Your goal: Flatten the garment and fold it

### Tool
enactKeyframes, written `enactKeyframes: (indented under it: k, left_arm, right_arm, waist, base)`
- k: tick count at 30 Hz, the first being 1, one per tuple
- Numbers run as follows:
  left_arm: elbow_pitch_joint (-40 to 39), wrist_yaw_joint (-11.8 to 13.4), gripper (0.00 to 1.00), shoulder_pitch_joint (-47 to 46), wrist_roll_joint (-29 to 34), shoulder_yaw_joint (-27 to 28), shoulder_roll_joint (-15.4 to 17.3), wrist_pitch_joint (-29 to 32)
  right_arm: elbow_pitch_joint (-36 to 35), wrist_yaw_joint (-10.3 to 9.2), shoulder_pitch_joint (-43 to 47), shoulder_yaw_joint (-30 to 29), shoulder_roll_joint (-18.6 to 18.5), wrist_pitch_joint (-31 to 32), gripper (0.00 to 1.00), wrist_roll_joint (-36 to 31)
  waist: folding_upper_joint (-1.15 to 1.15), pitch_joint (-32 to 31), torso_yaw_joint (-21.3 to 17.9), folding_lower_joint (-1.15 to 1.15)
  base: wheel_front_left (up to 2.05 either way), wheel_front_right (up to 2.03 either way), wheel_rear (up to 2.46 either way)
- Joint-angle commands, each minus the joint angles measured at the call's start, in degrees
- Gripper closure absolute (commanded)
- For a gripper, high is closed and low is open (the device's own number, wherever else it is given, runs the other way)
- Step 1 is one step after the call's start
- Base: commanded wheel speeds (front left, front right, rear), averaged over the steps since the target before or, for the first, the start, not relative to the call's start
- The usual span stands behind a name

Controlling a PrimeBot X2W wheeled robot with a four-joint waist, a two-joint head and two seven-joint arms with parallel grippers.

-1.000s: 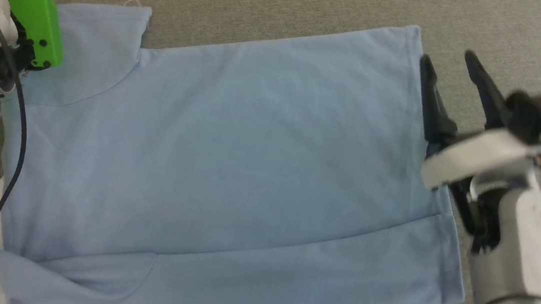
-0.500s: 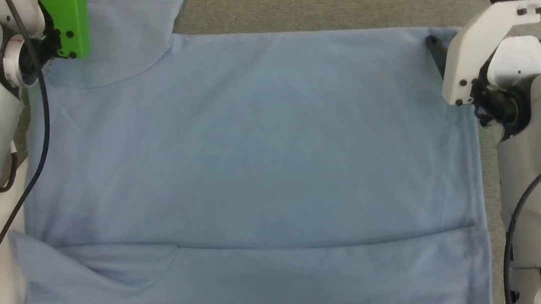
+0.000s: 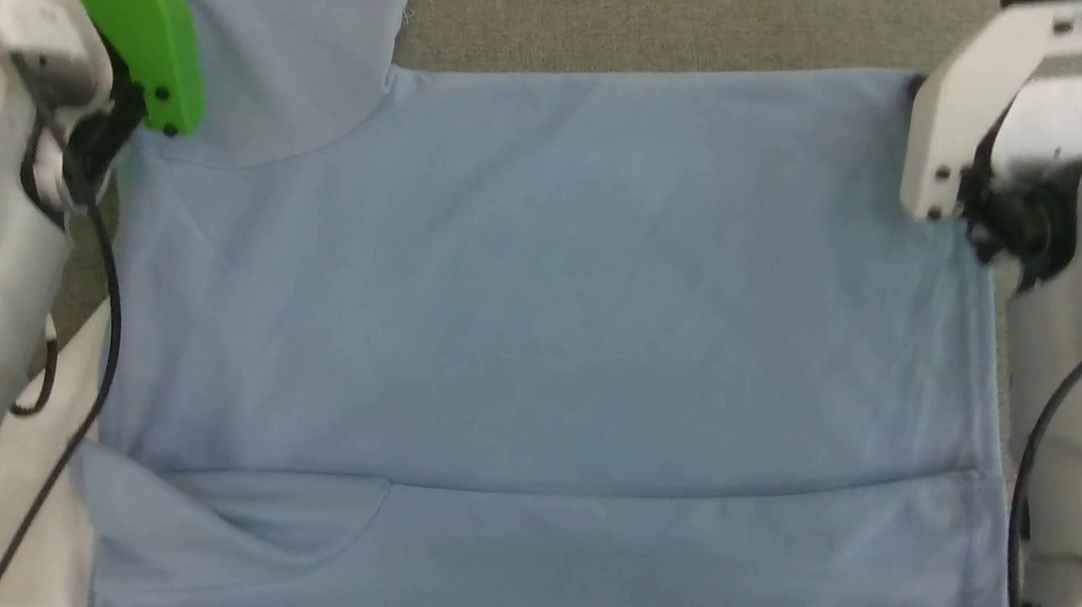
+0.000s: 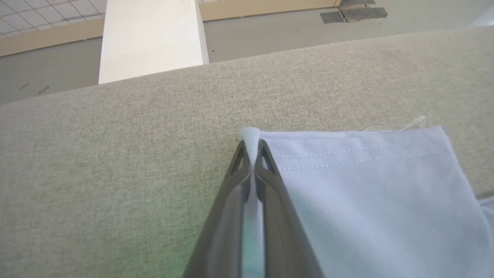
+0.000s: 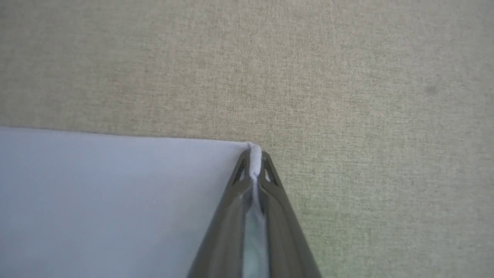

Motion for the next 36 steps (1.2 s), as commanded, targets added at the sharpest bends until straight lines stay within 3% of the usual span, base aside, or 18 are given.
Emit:
enactKeyframes:
  k: [1,8,15,19,25,36]
  left_arm:
    - [-0.9,-0.4,1.00,2.4,-0.4,0.6,0.2,-2.6]
    - [-8.1,-0.4,1.00,14.6,-2.7,3.4,0.4,-13.6]
    - [-17.6,4.9,1.00,30.2,-4.5,6.1,0.7,-18.9]
    - [-23.1,7.9,1.00,40.1,-6.5,6.6,0.3,-19.0]
    - [-28.1,9.6,1.00,52.1,-9.7,5.9,-1.1,-18.7]
    - [-24.0,7.5,1.00,58.6,-11.7,2.9,-2.5,-18.4]
  right_arm:
    - [-1.4,-0.09,3.0,0.6,-0.5,-2.4,1.00,1.2]
    - [-10.4,-0.09,14.9,2.2,-3.3,-14.8,1.00,6.5]
    - [-16.9,-0.09,27.8,1.0,-5.4,-22.1,1.00,9.9]
    - [-18.3,-0.09,34.2,-0.2,-6.0,-22.0,1.00,10.8]
    - [-18.1,-0.09,41.8,-0.9,-7.4,-19.5,1.00,10.7]
    - [-12.5,-0.09,47.4,2.1,-9.4,-15.7,1.00,7.7]
  waist:
    - [0.00,-3.5,0.5,0.00]
    - [0.00,-11.6,1.7,0.00]
    - [0.00,-18.5,3.7,0.00]
    - [0.00,-21.3,4.8,0.00]
    - [0.00,-24.0,6.5,0.00]
    - [0.00,-24.7,8.2,0.00]
  base:
    - [0.00,0.00,0.00]
    - [0.00,0.00,0.00]
    - [0.00,0.00,0.00]
    - [0.00,0.00,0.00]
    - [0.00,0.00,0.00]
    - [0.00,0.00,0.00]
